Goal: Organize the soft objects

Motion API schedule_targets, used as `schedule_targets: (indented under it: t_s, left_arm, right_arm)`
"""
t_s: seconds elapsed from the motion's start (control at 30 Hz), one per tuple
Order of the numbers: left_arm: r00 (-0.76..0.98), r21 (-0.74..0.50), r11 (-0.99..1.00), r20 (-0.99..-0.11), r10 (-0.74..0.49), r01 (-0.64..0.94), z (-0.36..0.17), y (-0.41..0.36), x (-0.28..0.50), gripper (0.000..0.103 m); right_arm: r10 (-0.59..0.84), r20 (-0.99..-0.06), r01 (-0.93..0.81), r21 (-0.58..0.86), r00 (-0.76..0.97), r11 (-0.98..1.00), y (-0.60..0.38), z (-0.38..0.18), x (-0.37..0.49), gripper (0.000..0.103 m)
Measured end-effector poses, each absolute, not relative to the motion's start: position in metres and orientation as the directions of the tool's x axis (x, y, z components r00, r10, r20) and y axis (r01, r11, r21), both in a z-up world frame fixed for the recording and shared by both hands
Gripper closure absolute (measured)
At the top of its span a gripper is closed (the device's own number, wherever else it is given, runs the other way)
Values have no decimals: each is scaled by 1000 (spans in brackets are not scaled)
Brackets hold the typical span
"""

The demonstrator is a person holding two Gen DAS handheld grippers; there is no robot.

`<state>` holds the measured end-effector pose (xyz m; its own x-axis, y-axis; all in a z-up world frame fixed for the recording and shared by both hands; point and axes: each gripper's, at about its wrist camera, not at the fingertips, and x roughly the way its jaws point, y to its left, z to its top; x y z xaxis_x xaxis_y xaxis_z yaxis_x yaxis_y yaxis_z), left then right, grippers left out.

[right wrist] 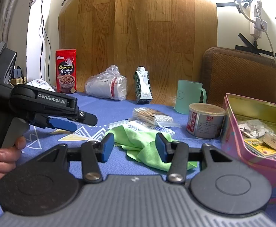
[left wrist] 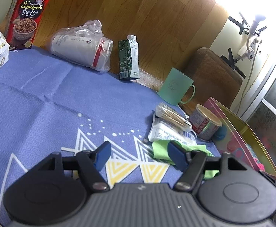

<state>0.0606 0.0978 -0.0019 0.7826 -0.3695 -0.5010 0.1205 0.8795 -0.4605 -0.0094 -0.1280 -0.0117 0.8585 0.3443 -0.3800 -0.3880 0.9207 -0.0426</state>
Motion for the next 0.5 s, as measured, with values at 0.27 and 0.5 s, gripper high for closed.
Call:
schedule_targets:
  t_s: [0.27,0.5]
  left_arm:
    - [775,-458,881,-511,-373,123,-3,96,62,35]
    - [766,-437,890,-524,-371,132,-3,92,63,34]
  right_arm:
    - [347,-378,-389,-37,858,920,-128,-12,-10,52]
    - [349,-373,-388,-31,859,921,-130,-11,-10,52]
